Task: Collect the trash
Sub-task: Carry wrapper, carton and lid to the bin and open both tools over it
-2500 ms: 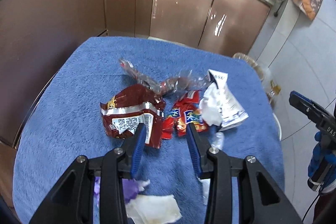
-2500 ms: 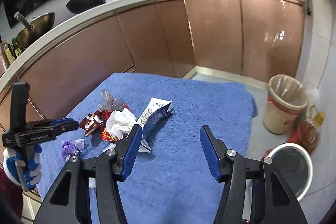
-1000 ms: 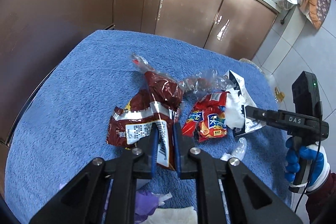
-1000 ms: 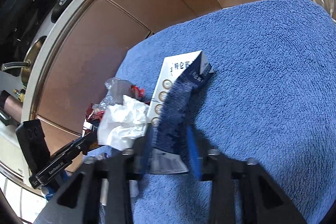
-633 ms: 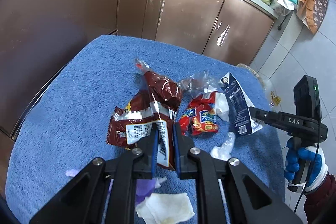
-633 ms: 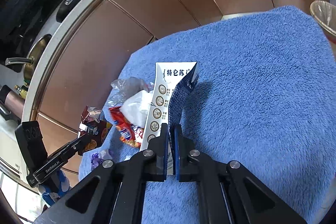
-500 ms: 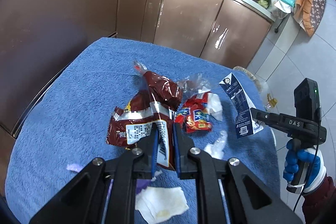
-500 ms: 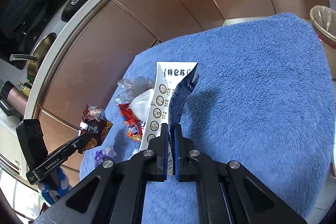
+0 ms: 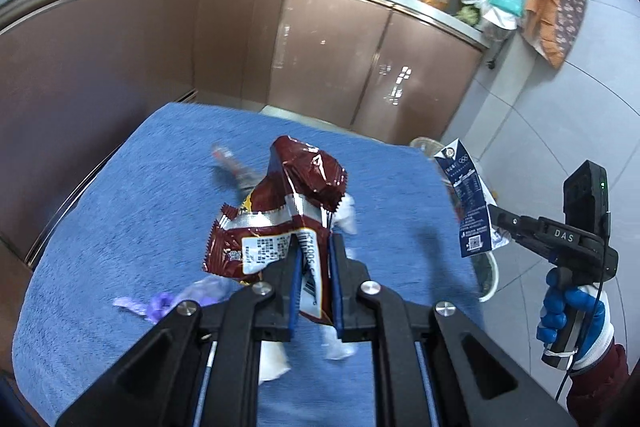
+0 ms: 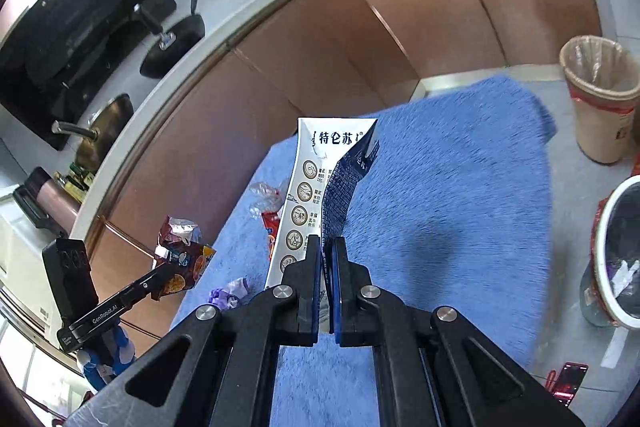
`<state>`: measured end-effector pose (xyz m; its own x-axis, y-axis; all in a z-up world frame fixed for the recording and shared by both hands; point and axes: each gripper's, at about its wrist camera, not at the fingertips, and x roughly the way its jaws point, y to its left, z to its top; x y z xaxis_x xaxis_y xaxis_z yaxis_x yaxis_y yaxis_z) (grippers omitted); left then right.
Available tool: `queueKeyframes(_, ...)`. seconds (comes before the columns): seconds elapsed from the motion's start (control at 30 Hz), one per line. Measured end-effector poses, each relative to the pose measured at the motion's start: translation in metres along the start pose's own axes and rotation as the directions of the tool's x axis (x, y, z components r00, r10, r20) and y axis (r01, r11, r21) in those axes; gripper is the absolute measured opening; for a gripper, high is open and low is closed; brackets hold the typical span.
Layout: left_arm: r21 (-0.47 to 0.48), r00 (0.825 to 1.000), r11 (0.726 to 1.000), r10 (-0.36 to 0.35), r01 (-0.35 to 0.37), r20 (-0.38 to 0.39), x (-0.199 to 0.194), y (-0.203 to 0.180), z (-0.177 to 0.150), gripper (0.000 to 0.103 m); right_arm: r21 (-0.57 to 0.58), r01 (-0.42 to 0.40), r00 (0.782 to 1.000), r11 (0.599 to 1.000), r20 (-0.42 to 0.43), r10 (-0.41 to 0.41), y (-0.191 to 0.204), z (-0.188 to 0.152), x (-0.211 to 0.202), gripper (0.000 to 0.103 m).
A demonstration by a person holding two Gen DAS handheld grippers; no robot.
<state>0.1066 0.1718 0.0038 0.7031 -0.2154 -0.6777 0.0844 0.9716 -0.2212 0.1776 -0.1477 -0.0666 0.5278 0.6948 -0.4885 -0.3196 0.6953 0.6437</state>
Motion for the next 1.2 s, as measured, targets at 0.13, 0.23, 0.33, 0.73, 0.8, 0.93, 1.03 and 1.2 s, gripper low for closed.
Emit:
queueKeyframes(0.13, 0.045, 0.999, 0.998, -0.051, 0.051, 0.0, 0.003, -0.041, 0.008, 0.012, 0.016, 0.035, 0.998, 0.999, 0.055, -0.035, -0.019, -0.001, -0.038, 0.005)
queueKeyframes(0.23, 0.089, 0.995, 0.991, -0.094, 0.095, -0.017, 0.013, -0.079, 0.012, 0.012, 0.031, 0.086, 0.992, 0.996, 0.095, -0.088, -0.036, 0.001, -0.066, 0.005)
queueKeyframes(0.33, 0.137, 0.989, 0.98, -0.141, 0.146, -0.044, 0.029, -0.122, 0.014, 0.012, 0.048, 0.152, 0.979, 0.987, 0.131, -0.157, -0.056, 0.002, -0.092, 0.005)
queueKeyframes(0.73, 0.249, 0.933, 0.908, -0.286, 0.336, -0.218, 0.134, -0.286, 0.01, 0.012, 0.156, 0.404, 0.893, 0.901, 0.148, -0.426, -0.163, -0.005, -0.14, 0.005)
queueKeyframes(0.8, 0.251, 0.922, 0.899, -0.298, 0.358, -0.248, 0.152, -0.304, 0.009, 0.012, 0.175, 0.427, 0.882, 0.887, 0.133, -0.451, -0.182, -0.006, -0.137, 0.005)
queueKeyframes(0.93, 0.254, 0.9, 0.885, -0.31, 0.391, -0.306, 0.191, -0.337, 0.006, 0.012, 0.211, 0.468, 0.864, 0.858, 0.094, -0.495, -0.222, -0.007, -0.129, 0.005)
queueKeyframes(1.03, 0.24, 0.883, 0.88, -0.317, 0.409, -0.346, 0.221, -0.355, 0.004, 0.012, 0.229, 0.49, 0.854, 0.841, 0.067, -0.516, -0.245, -0.009, -0.12, 0.005)
queueKeyframes(1.2, 0.209, 0.862, 0.882, -0.32, 0.423, -0.394, 0.265, -0.378, -0.004, 0.012, 0.236, 0.535, 0.832, 0.811, 0.022, -0.555, -0.28, -0.008, -0.106, 0.005)
